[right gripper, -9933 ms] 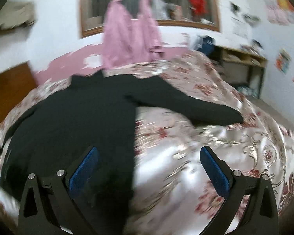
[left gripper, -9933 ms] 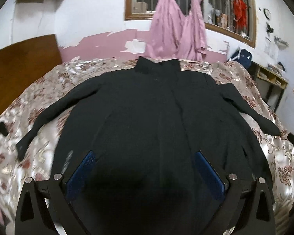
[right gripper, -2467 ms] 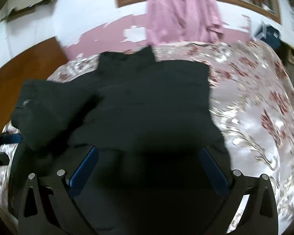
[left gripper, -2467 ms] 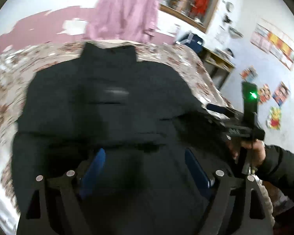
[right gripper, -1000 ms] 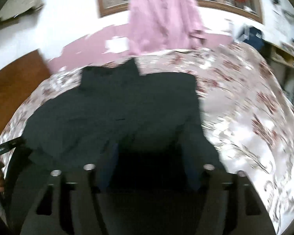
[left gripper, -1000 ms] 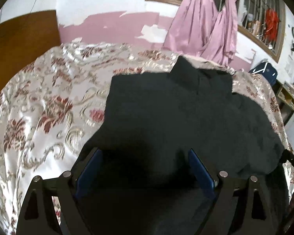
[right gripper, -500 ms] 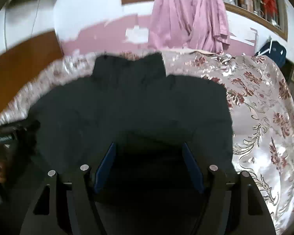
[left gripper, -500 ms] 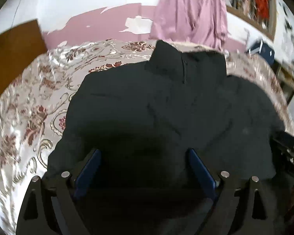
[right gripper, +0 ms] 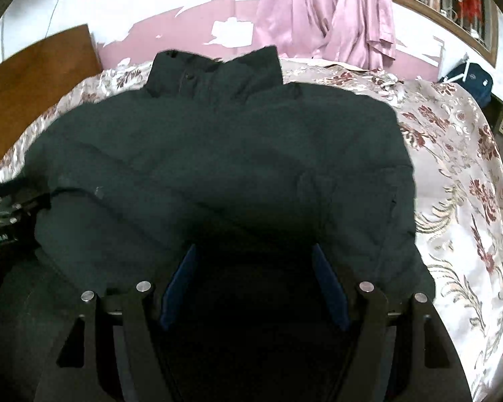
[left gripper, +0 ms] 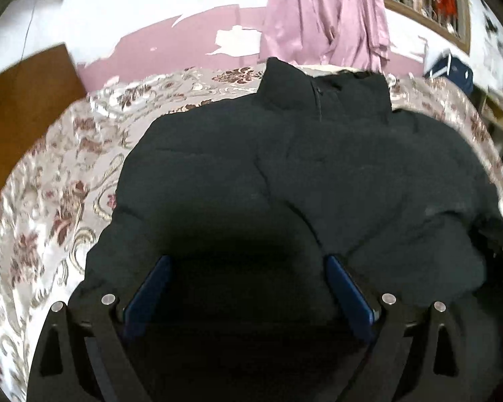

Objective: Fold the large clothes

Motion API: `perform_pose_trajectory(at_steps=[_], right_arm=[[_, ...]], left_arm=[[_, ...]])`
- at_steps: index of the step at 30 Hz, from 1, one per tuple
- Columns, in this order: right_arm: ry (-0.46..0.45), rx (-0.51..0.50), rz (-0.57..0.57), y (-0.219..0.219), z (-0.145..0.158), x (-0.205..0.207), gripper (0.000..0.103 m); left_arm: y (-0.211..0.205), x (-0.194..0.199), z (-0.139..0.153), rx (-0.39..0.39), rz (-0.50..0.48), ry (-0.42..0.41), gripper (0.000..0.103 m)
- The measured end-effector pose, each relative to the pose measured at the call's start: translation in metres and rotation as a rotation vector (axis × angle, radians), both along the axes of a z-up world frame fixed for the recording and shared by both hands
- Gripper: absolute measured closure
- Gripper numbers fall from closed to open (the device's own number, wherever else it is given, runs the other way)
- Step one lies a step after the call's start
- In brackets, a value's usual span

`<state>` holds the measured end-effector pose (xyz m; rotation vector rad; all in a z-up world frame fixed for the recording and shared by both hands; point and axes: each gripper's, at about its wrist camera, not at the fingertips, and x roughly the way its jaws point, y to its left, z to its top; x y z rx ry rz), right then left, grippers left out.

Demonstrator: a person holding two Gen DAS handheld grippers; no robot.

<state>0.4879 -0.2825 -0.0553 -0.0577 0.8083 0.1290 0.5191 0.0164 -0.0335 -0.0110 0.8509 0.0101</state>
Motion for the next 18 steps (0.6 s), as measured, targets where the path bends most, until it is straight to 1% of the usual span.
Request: perform_pose_trajectory(at_steps=[1,2,3,4,5,7,9,10,12,14,18], right_arm=[[-0.002,0.012,-0.001,-0.001,0.004,-0.005,0.037],[-0.011,0.033,0.004,-0.002,0.011,-0.011,0.037],[-0.028,0.05,0.01,-0.004,0.018,-0.019,0.037],[-0.048,0.059,0.014,-0.005,0.029,-0.026,0.035],[-0.054,0.057,0.016,-0.006,0.035,-0.032,0.031],[-0.069,0.05,0.017,-0.007,0.056,-0.045,0.028],[-0.084,0.063,0.018,-0.01,0.077,-0.059,0.025],[-0.09,0.071,0.016,-0.012,0.086,-0.066,0.022],[-0.105,0.097,0.01,-0.015,0.112,-0.084,0.017],[-0.119,0.114,0.011,-0.018,0.136,-0.102,0.011],[-0.136,0.126,0.017,-0.015,0.183,-0.146,0.009]], left_arm=[[0.002,-0.002,0.004,-0.026,0.002,0.006,0.009],[0.006,-0.008,0.013,-0.082,0.009,0.007,0.009],[0.008,-0.012,0.019,-0.114,0.014,0.004,0.009],[0.009,-0.017,0.026,-0.14,0.018,0.0,0.009],[0.01,-0.026,0.038,-0.168,0.021,-0.007,0.009],[0.01,-0.038,0.054,-0.187,0.019,-0.014,0.009],[0.009,-0.059,0.079,-0.204,0.014,-0.029,0.009],[0.009,-0.065,0.086,-0.209,0.014,-0.035,0.008],[0.01,-0.088,0.114,-0.225,0.012,-0.058,0.003],[0.012,-0.106,0.139,-0.231,0.001,-0.079,0.0],[0.011,-0.147,0.178,-0.231,-0.014,-0.101,0.0]])
